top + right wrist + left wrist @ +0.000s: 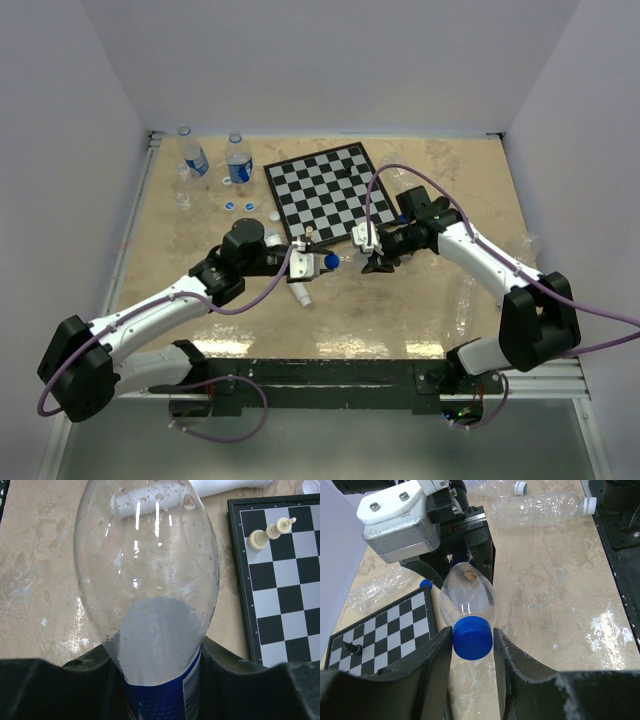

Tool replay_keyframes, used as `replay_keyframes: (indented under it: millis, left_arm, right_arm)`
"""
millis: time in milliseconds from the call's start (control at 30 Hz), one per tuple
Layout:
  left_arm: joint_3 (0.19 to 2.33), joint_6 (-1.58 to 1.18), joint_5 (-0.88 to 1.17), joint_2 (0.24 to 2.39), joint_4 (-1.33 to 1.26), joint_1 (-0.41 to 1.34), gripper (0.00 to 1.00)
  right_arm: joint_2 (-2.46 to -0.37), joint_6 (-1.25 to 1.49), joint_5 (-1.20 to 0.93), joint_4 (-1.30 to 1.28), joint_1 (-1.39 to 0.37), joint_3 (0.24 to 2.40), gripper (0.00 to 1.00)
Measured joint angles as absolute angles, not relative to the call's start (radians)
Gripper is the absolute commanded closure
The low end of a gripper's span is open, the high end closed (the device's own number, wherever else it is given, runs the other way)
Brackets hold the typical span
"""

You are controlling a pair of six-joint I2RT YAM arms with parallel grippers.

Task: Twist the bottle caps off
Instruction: Unscrew the bottle cap from the plastic bottle.

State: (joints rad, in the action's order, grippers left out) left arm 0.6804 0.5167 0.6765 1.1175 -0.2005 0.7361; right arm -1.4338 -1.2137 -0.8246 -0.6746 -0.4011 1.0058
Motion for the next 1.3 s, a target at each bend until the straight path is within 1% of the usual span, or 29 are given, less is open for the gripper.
replay_keyframes:
  millis: [100,167,200,300,433,500,567,600,767,867,967,1067,1200,1300]
  left_arm:
    - [0.680,0.517,0.675,1.120,-0.200,0.736,0.57]
    - [0.680,0.517,0.673,1.123,-0.200,0.737,0.52]
    - [0.680,0.517,0.673,1.125,-0.198,0.737,0.51]
    - [0.680,0.517,0.672,1.134,-0.192,0.739,0.53]
    - [0.680,0.517,0.665,1.137,-0.193,0.740,0.65]
    - [0.680,0.516,0.662,1.137,-0.193,0.740,0.78]
    - [0.681,0.515,0.658,1.138,-0.194,0.740,0.97]
    - [0.681,0.509,0.658,1.138,-0.193,0.740,1.00]
    - [0.702,0.432,0.627,1.139,-0.168,0.741,1.00]
    - [0.737,0.294,0.576,1.140,-0.126,0.743,1.00]
    - [0.792,0.039,0.479,1.140,-0.047,0.747,1.00]
    - [0.865,-0.297,0.374,1.143,0.073,0.746,1.00]
    - [0.913,-0.643,0.317,1.148,0.164,0.739,1.00]
    - [0.913,-0.783,0.299,1.153,0.185,0.736,1.00]
  right_arm:
    - [-1.434,-1.214,-0.825,-0.677,-0.402,1.006,0.96]
    - [-1.434,-1.214,-0.825,-0.678,-0.403,1.006,0.96]
    - [-1.434,-1.215,-0.825,-0.679,-0.403,1.006,0.96]
    - [-1.434,-1.215,-0.825,-0.679,-0.403,1.006,0.96]
    - [-1.434,-1.216,-0.825,-0.683,-0.404,1.006,0.96]
    - [-1.434,-1.216,-0.824,-0.685,-0.404,1.006,0.96]
    - [-1.434,-1.215,-0.825,-0.686,-0.404,1.006,0.96]
    - [-1.434,-1.216,-0.824,-0.686,-0.404,1.006,0.96]
    - [-1.434,-1.213,-0.826,-0.687,-0.404,1.006,0.96]
    - [-1.434,-1.210,-0.831,-0.680,-0.404,1.006,0.96]
    - [-1.434,-1.204,-0.840,-0.660,-0.404,1.009,0.96]
    - [-1.434,-1.198,-0.852,-0.637,-0.406,1.015,0.96]
    - [-1.435,-1.193,-0.864,-0.632,-0.411,1.021,0.96]
    - [-1.440,-1.192,-0.862,-0.635,-0.412,1.021,0.96]
